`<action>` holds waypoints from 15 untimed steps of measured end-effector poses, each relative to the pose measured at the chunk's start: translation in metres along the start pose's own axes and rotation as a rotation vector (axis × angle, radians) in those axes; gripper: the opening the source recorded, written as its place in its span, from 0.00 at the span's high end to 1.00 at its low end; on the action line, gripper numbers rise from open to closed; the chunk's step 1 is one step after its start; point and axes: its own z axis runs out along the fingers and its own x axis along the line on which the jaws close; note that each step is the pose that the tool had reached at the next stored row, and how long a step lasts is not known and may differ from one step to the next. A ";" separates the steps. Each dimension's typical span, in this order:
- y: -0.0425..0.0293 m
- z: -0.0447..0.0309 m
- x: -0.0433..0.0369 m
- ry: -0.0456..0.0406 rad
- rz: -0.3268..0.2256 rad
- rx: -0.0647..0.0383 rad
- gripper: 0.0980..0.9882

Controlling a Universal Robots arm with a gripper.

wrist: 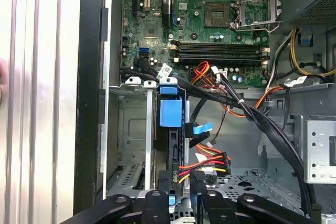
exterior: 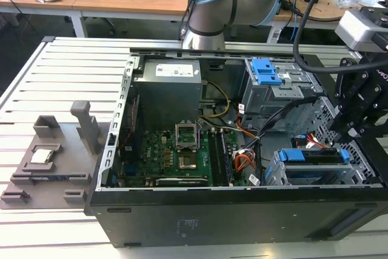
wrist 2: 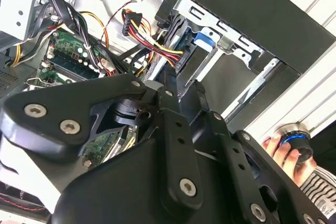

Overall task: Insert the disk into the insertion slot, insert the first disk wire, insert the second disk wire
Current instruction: 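Insert the second disk wire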

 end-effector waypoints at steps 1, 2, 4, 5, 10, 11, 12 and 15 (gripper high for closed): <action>0.0000 0.0005 -0.0001 0.0006 0.000 0.000 0.77; 0.0011 0.0051 -0.0006 0.0050 0.000 0.000 0.77; 0.0125 0.0148 -0.0112 0.0079 0.000 0.000 0.77; 0.0181 0.0176 -0.0185 0.0108 0.001 0.000 0.77; 0.0359 0.0223 -0.0275 0.0527 0.003 0.000 0.77; 0.0400 0.0233 -0.0286 0.0676 0.004 0.000 0.77; 0.0418 0.0242 -0.0293 0.0725 0.004 -0.001 0.77; 0.0447 0.0293 -0.0348 0.1250 -0.049 0.002 0.77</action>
